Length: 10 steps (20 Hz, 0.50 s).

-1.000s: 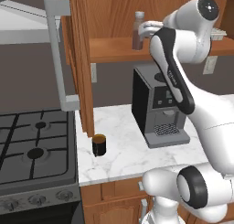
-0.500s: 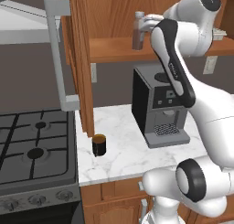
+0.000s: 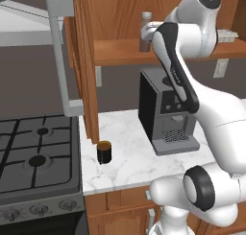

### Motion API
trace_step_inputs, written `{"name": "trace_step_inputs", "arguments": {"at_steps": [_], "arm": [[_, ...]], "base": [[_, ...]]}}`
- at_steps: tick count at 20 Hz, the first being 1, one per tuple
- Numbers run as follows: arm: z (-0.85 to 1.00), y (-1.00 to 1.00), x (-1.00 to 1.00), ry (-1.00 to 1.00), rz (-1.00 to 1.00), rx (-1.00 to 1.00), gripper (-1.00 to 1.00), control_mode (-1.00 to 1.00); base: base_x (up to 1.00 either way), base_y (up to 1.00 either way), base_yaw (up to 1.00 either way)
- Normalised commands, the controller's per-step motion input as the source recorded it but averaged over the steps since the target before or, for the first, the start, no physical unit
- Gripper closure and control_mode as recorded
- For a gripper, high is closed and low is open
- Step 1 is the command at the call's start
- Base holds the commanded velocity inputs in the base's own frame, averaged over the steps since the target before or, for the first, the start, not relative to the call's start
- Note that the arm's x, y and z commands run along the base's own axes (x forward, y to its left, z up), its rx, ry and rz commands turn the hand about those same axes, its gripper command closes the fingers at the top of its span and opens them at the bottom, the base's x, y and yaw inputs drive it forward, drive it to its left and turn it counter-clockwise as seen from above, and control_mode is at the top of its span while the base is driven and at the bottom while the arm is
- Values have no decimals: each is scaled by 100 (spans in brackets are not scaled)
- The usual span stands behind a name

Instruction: Pick the cinnamon and honey bottle from the cabinet and place them next to the mug.

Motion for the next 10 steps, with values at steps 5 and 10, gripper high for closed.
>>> {"name": "trace_step_inputs", "arguments": {"at_steps": [5,10], "arm": [[-27,0,8,0,0,-1,-100,-100],[-5,-7,9,-1,0,0,-100,-100]], "base": [[0,0,0],[0,0,0]]}}
